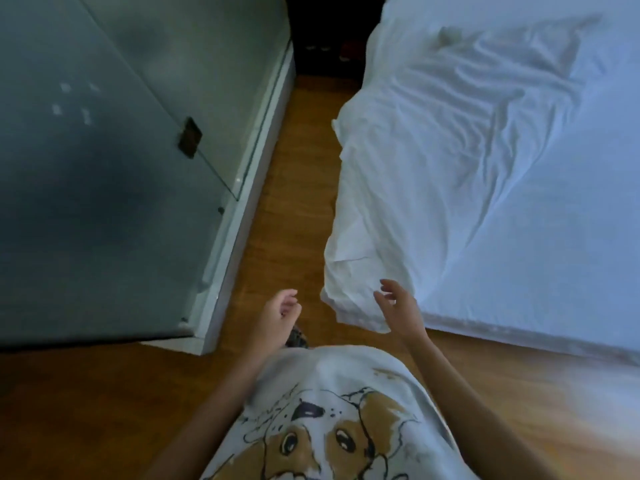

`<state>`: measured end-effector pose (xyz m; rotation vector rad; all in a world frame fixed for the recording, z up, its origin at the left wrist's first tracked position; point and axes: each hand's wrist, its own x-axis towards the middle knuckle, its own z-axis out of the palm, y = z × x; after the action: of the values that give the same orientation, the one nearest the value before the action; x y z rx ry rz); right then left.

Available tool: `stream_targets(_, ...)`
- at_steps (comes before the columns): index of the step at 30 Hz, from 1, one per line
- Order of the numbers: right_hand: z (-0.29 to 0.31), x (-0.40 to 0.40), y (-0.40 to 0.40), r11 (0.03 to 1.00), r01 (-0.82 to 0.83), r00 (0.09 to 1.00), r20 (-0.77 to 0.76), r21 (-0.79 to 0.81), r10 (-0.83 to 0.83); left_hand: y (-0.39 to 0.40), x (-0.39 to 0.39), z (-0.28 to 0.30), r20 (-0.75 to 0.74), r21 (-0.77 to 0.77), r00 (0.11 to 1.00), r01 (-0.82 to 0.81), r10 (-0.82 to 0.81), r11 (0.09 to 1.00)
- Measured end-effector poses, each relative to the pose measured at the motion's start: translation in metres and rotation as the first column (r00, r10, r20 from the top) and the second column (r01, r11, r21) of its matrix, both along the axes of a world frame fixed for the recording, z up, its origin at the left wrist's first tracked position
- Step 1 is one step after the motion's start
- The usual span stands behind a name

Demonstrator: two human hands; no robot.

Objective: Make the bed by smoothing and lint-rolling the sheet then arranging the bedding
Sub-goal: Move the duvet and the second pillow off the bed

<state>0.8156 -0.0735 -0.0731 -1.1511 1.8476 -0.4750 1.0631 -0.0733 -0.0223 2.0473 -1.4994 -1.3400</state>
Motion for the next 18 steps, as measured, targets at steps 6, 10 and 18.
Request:
stream_targets(6,0.016,0.059,-0.053,0.925,0.379,0.920,0.088,0.039,-0.381,-0.130,0.047,0.000,0.051,0.019,0.935,0.349,-0.350,0.937)
stream_targets(10,0.015,0.060,-0.057,0.818,0.571,0.819,0.030,0.065,-0.574,-0.202,0.035,-0.001,0.073,0.028,0.829,0.554,-0.554,0.832)
stream_targets(18,-0.030,0.035,-0.090,0.607,0.789,0.614,-0.082,0.092,-0.785,-0.316,-0.051,-0.017,0.076,0.033,0.588,0.806,-0.805,0.592)
